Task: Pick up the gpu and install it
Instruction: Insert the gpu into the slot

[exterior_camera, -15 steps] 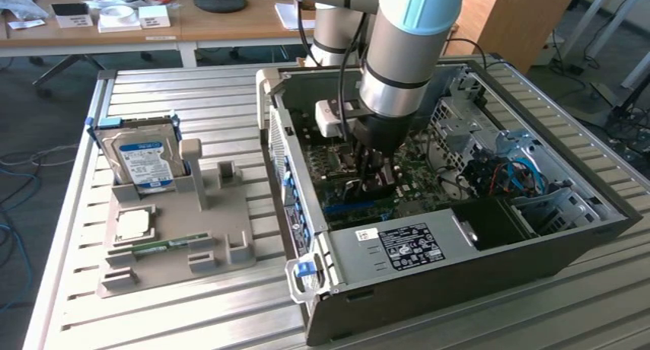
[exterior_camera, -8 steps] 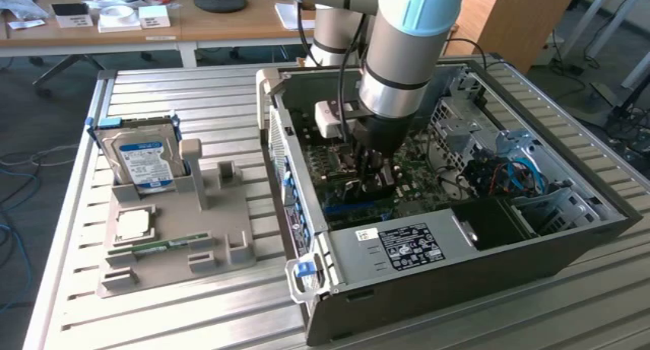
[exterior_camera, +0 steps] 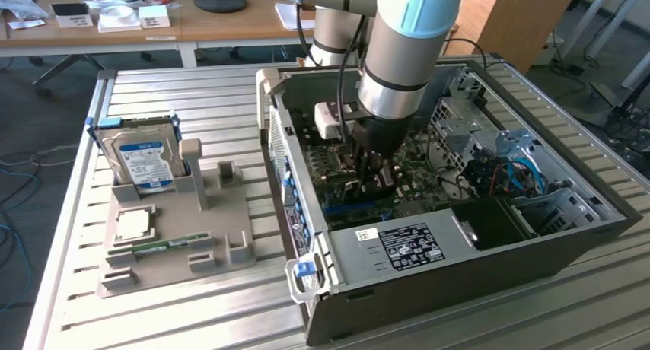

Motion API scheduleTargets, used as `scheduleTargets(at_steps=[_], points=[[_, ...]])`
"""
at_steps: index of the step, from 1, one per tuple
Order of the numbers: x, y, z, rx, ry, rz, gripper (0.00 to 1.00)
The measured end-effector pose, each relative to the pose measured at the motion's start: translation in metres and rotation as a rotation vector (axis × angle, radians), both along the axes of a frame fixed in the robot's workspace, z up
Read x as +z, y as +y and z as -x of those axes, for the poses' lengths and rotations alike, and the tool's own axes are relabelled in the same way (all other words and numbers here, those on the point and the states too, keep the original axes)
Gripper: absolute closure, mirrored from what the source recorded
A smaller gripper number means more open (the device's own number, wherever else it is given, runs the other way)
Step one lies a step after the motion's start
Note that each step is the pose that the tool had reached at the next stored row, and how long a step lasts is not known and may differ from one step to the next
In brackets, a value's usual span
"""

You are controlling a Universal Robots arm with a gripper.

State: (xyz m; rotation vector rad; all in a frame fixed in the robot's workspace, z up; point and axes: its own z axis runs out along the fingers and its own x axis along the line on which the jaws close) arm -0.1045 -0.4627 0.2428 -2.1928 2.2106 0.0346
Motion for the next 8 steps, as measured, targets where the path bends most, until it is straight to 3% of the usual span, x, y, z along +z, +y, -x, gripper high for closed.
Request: scheduleTargets(at_steps=[8], points=[[-0.0014,0.0,0.0002,0.0,0.0,0.0002,0.73]])
